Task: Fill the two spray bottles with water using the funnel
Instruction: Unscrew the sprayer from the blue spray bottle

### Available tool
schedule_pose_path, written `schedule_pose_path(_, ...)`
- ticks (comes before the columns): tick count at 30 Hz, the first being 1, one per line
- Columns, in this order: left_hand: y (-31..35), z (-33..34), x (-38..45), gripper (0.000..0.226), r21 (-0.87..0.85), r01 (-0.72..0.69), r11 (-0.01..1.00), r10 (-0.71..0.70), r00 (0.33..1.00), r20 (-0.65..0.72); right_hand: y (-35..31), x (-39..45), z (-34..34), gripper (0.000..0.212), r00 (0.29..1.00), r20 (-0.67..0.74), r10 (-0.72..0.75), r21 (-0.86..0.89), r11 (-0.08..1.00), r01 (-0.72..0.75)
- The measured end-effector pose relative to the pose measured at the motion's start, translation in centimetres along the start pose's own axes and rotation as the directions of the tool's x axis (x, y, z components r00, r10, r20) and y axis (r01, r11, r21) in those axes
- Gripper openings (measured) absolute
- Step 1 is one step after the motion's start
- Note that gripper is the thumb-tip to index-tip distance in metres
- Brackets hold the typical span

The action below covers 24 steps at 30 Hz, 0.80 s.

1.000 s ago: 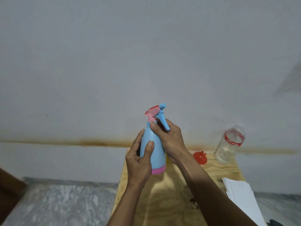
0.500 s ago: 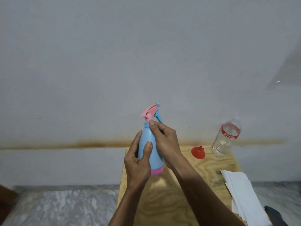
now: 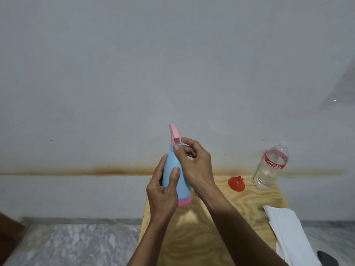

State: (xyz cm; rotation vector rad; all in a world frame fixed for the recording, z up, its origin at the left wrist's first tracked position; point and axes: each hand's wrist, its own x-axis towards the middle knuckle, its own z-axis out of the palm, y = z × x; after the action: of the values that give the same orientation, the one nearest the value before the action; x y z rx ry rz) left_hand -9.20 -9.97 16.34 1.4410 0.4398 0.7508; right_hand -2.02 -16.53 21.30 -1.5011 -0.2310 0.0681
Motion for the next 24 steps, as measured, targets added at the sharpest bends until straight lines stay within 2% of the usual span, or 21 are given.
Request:
schedule_pose_path(5, -0.1, 0.3, 0.1, 0.047, 0.020, -0.007, 1.000, 0.007, 1.000, -0.004, -0.1, 0.5, -0.2, 0.023, 0.999, -0.035, -0.017, -0.038, 0.999, 0.016)
schedule_pose_path(7, -0.2, 0.3, 0.2, 0.046, 0.015, -0.001, 1.000, 0.001, 1.000, -0.009, -0.2, 0.6, -0.3, 0.018, 0.999, -0.018, -0.036, -0.056, 0.998, 0.035)
schedule_pose_path(11, -0.2, 0.5, 0.1, 0.046, 0.019, 0.008, 1.000, -0.008, 1.000, -0.007, -0.3, 0.7, -0.3, 0.024, 0.999, 0.013, -0.035, -0.042, 0.999, 0.035)
schedule_pose_path(15, -0.2, 0.5, -0.1, 0.046, 0.023, 0.013, 1.000, -0.013, 1.000, -0.004, -0.5, 1.0, -0.5, 0.020, 0.999, 0.027, -0.043, -0.076, 0.996, 0.045)
schedule_pose_path(20, -0.7, 0.2, -0.5, 0.049, 0.040, 0.020, 0.999, -0.020, 1.000, 0.016, -1.5, 1.6, -0.7, 0.030, 0.998, 0.064, 0.002, 0.006, 1.000, -0.003)
schedule_pose_path(24, -1.0, -0.3, -0.8, 0.060, 0.057, 0.003, 0.998, -0.007, 0.997, 0.072, -2.2, 1.7, -0.7, 0.026, 0.994, 0.102, 0.042, 0.064, 0.997, -0.049)
